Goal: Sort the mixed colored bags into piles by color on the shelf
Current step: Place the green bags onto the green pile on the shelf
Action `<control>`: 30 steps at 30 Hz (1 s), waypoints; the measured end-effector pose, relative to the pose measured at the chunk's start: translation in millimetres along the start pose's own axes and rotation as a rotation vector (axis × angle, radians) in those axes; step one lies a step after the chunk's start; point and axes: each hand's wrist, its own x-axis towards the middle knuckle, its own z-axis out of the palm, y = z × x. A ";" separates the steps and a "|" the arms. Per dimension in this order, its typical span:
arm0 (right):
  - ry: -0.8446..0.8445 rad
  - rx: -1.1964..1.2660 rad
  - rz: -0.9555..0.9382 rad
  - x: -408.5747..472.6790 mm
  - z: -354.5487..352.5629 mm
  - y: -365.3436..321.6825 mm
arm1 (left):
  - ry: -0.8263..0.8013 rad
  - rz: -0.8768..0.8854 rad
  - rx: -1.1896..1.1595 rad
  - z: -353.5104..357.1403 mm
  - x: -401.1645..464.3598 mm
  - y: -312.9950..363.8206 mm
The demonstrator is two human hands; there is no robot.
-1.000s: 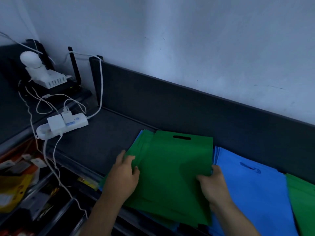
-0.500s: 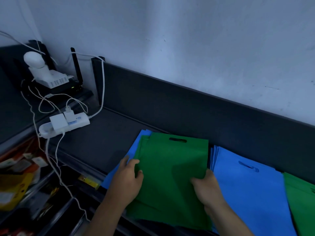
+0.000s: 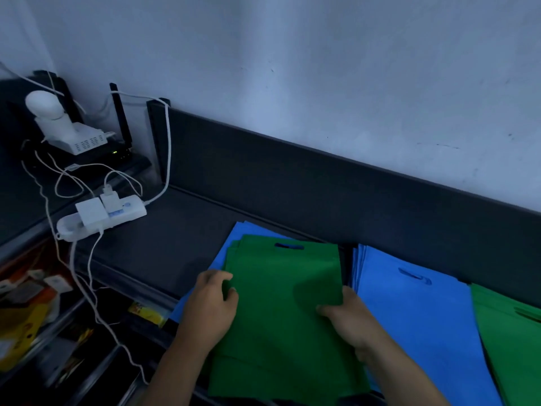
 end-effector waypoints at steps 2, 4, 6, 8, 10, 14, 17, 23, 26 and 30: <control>0.007 -0.002 -0.042 -6.2 0.6 0.8 | -0.012 -0.009 -0.062 0.2 -1.1 -0.7; 0.043 -0.001 -0.097 -10.2 1.2 2.9 | 0.006 -0.029 -0.160 -1.6 -3.7 -0.4; 0.094 0.017 -0.148 -18.0 -0.1 0.5 | 0.040 -0.055 -0.269 -4.8 -6.4 1.6; 0.120 0.040 -0.210 -27.1 -3.0 -3.9 | 0.065 -0.082 -0.364 -8.9 -8.2 2.9; 0.111 0.051 -0.276 -38.7 -7.8 -11.9 | 0.049 -0.098 -0.423 -13.6 -11.4 5.1; 0.102 0.060 -0.384 -57.0 -21.9 -22.7 | -0.020 -0.159 -0.523 -16.5 -22.8 15.0; 0.112 0.126 -0.433 -67.4 -35.0 -20.2 | -0.107 -0.254 -0.633 -20.1 -35.1 22.1; 0.050 0.112 -0.295 -95.5 -56.1 7.3 | -0.204 -0.083 -0.620 -14.5 -77.9 46.1; 0.062 0.156 -0.263 -110.6 -67.5 22.5 | -0.243 -0.022 -0.565 -0.3 -91.3 60.9; 0.192 0.279 -0.225 -125.5 -82.5 33.9 | -0.282 0.046 -0.575 12.5 -93.7 84.5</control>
